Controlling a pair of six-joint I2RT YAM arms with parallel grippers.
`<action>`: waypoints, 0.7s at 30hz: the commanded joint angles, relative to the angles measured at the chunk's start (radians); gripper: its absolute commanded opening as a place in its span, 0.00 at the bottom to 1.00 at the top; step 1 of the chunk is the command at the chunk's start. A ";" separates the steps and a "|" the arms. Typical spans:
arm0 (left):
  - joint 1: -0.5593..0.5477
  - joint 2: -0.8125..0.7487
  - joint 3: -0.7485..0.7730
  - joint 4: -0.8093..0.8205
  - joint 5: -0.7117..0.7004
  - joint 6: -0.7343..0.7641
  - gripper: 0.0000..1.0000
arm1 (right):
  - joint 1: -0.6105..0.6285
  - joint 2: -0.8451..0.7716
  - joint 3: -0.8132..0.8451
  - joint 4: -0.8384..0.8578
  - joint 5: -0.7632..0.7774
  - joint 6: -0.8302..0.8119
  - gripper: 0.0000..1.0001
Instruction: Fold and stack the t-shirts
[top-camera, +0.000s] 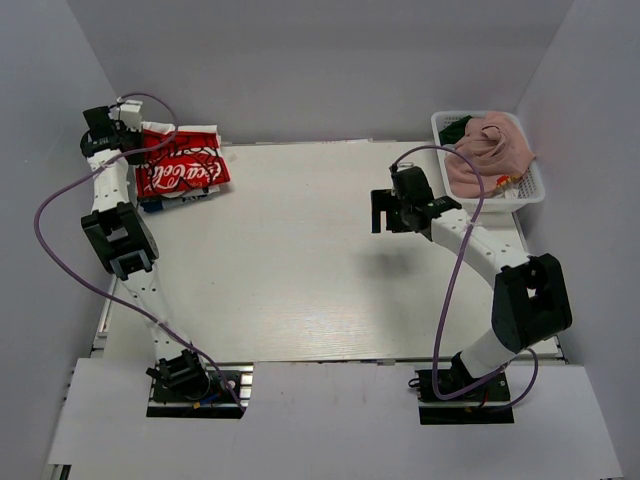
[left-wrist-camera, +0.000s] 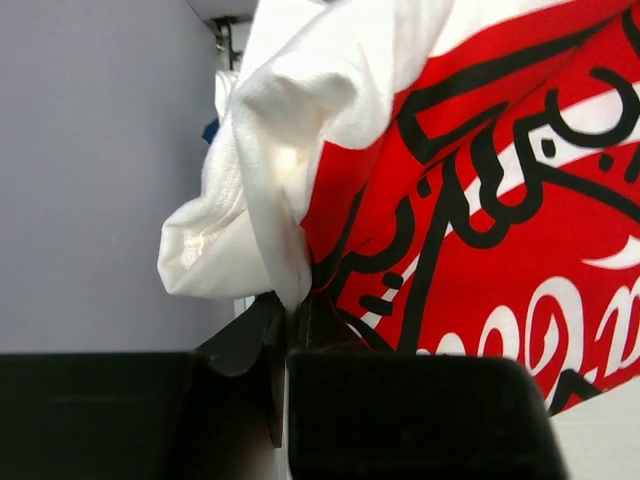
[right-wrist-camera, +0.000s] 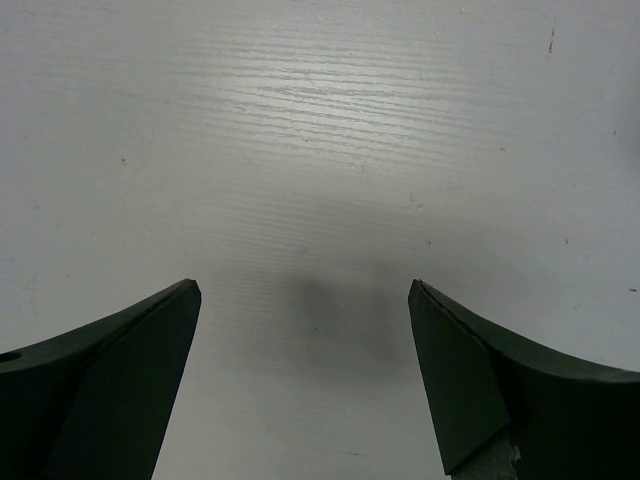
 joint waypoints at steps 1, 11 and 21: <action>0.003 -0.025 0.003 0.118 -0.031 -0.017 0.00 | 0.007 0.002 0.057 -0.037 -0.016 -0.004 0.90; 0.003 -0.037 0.027 0.152 -0.062 -0.157 1.00 | 0.007 -0.070 0.019 -0.018 -0.061 0.016 0.90; -0.017 -0.179 -0.035 0.134 0.010 -0.308 1.00 | 0.005 -0.211 -0.102 0.048 -0.047 0.016 0.90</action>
